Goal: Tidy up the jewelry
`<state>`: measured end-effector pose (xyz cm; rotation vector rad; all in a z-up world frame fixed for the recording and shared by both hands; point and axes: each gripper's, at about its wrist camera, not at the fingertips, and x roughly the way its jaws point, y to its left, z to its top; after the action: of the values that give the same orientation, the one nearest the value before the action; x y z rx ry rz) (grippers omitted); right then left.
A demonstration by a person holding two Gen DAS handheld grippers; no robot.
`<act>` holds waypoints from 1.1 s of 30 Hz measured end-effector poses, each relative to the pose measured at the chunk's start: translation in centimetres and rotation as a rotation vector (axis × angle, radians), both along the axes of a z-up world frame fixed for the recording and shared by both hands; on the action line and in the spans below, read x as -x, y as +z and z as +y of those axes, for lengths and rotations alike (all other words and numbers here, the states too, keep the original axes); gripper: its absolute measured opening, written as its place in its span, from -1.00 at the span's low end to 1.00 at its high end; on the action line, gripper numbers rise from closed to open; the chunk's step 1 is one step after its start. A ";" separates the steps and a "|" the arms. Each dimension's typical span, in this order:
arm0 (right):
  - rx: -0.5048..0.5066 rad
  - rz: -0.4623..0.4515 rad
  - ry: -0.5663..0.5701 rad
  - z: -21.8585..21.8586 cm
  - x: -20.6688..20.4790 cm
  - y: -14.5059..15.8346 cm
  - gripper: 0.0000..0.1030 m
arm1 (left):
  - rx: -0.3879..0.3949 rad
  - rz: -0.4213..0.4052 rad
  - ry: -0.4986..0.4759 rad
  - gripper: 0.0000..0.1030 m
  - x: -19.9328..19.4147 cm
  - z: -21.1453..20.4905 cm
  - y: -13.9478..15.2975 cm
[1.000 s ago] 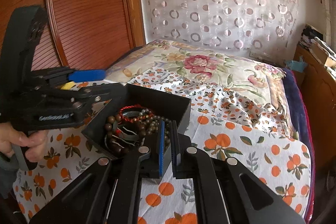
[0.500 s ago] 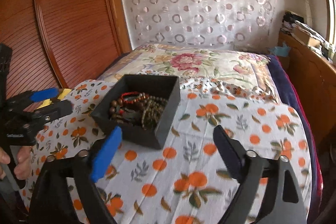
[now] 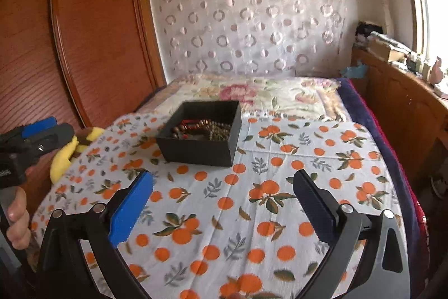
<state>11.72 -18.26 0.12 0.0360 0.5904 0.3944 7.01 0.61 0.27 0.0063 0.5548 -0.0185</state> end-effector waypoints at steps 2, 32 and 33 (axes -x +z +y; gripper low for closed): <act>0.000 -0.022 -0.002 -0.2 1.1 0.9 0.95 | 0.001 -0.006 0.002 0.86 0.8 -0.1 0.3; 0.003 -0.107 -0.059 -1.4 4.4 3.4 0.95 | 0.006 -0.045 -0.009 0.86 3.6 0.0 0.9; 0.002 -0.107 -0.058 -1.4 4.4 3.4 0.95 | 0.005 -0.045 -0.008 0.86 3.6 0.0 0.9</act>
<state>7.28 -19.65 3.55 0.0297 0.4833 0.3375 3.46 0.57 1.15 0.0043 0.5098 -0.0272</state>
